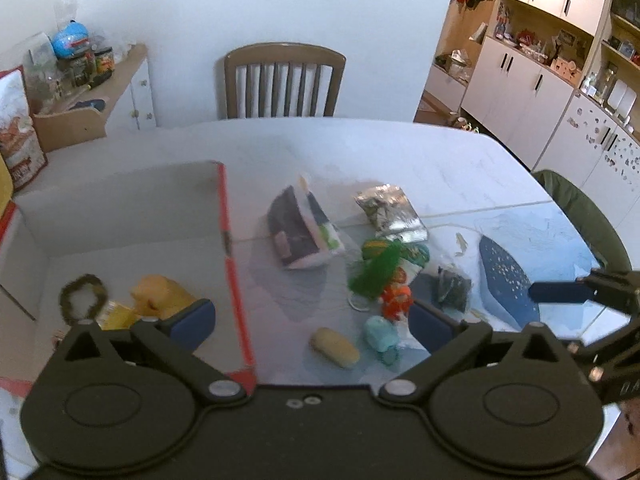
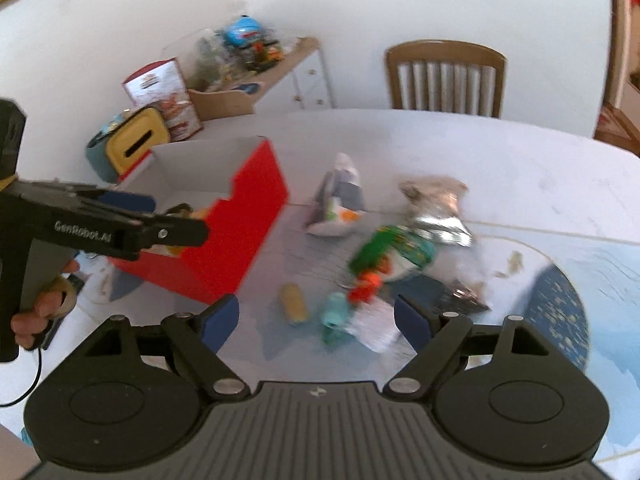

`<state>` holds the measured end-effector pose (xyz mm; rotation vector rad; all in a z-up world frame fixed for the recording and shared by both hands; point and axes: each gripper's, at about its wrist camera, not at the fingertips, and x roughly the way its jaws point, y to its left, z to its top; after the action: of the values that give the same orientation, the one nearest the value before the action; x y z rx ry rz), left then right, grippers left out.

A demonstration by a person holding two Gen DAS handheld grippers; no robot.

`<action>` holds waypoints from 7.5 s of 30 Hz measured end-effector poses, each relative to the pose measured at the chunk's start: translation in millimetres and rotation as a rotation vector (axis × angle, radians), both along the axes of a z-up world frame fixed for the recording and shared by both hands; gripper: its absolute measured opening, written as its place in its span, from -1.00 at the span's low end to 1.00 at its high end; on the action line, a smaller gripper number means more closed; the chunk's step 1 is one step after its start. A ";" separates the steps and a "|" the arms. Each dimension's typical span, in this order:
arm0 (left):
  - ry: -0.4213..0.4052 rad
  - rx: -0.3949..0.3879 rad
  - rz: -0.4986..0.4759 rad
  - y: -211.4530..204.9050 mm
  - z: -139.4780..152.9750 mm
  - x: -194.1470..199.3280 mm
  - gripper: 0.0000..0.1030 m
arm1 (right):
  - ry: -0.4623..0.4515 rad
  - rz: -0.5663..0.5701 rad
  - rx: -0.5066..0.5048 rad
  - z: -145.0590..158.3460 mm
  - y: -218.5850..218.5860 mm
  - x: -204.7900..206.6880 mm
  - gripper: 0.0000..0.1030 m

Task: Organize objects
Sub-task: 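Withdraw both grippers from the box toward the remaining table items, then grasp the bubble-wrap bag with the right gripper while the left grasps the corn toy, then carry the bubble wrap and corn toy into the red box and open both grippers, then withdraw both grippers from the box back toward the table items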

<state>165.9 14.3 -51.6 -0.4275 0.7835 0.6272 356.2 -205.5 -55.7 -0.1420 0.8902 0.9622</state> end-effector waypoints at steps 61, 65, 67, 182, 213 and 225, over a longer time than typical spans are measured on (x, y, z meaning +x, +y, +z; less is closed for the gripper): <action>0.152 -0.024 0.203 -21.0 -109.7 65.2 -0.36 | -0.110 0.439 -0.215 -122.0 47.4 57.0 -0.08; 0.152 -0.036 0.194 -20.4 -108.9 63.8 -0.45 | -0.089 0.407 -0.218 -119.2 43.2 54.5 -0.26; 0.150 -0.047 0.186 -20.5 -107.4 61.1 -0.49 | -0.077 0.383 -0.218 -117.6 39.8 53.0 -0.29; 0.125 -0.292 0.298 238.7 -80.9 -110.2 -0.50 | -0.059 0.207 -0.325 -65.3 347.2 -9.7 -0.09; 0.091 -0.090 0.275 171.9 -16.6 -105.0 0.53 | -0.101 0.160 -0.143 2.8 269.1 -34.4 0.44; 0.091 -0.012 0.276 125.4 10.6 -88.7 0.79 | -0.081 0.185 -0.060 23.2 215.2 -42.3 0.61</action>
<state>77.2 139.7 -41.0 -0.5262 0.8218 0.9047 313.8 9.8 -32.5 -0.3167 0.8417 1.0940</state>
